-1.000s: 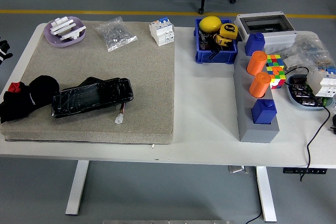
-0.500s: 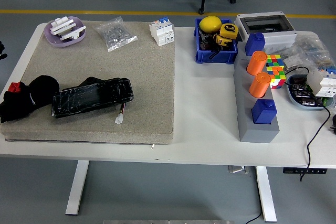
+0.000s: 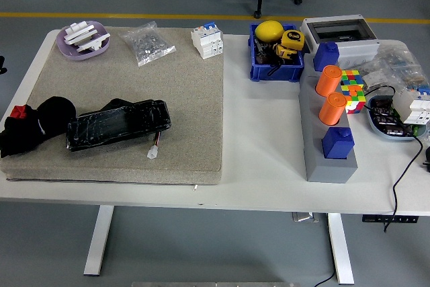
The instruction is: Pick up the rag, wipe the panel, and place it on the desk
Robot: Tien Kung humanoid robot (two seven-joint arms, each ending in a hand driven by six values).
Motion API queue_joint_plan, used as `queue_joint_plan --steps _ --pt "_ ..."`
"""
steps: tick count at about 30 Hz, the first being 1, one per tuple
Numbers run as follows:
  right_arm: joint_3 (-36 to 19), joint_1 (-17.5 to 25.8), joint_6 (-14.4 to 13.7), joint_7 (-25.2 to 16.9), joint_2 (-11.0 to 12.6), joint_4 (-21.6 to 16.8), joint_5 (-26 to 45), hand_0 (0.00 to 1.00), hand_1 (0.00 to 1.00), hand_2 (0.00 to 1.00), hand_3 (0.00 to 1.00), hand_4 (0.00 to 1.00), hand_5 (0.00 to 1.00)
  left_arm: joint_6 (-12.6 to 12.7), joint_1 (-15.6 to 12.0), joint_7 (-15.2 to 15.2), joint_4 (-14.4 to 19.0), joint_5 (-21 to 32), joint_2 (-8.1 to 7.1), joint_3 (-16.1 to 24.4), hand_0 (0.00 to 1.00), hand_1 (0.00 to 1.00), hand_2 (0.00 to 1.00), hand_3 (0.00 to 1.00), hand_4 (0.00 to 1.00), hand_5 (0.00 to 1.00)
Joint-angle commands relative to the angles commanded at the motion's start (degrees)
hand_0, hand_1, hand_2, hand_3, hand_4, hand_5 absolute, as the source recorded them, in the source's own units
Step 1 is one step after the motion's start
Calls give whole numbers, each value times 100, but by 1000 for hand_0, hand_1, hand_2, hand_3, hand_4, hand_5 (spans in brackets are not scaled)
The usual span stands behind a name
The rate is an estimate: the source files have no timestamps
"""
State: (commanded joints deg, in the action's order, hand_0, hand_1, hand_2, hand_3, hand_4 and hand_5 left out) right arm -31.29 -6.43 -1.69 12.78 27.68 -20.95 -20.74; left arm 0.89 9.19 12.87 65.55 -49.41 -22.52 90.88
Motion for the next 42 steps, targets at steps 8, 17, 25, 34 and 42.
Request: queue_joint_plan --steps 8,17,25,34,42 --pt "-14 3 -10 -8 -10 -2 -9 754 607 634 612 998 619 11 -4 2 -25 -20 8 -1 580 649 618 596 809 114" --pt "-21 9 -23 -14 -10 -5 -11 754 607 633 612 998 619 28 -16 5 -18 -56 13 27 579 645 619 597 803 105" --pt "-30 14 -26 -17 -10 -8 -11 754 607 633 612 998 619 45 -16 5 -20 -87 24 26 580 644 619 596 801 103" --pt "-42 20 -28 -18 -13 -9 -15 756 608 633 611 998 619 52 -22 4 2 -119 24 26 580 643 620 596 799 101" --pt "-35 22 -32 -18 -14 -12 -14 756 608 633 612 998 619 50 -24 9 2 -120 28 24 580 643 620 596 796 97"
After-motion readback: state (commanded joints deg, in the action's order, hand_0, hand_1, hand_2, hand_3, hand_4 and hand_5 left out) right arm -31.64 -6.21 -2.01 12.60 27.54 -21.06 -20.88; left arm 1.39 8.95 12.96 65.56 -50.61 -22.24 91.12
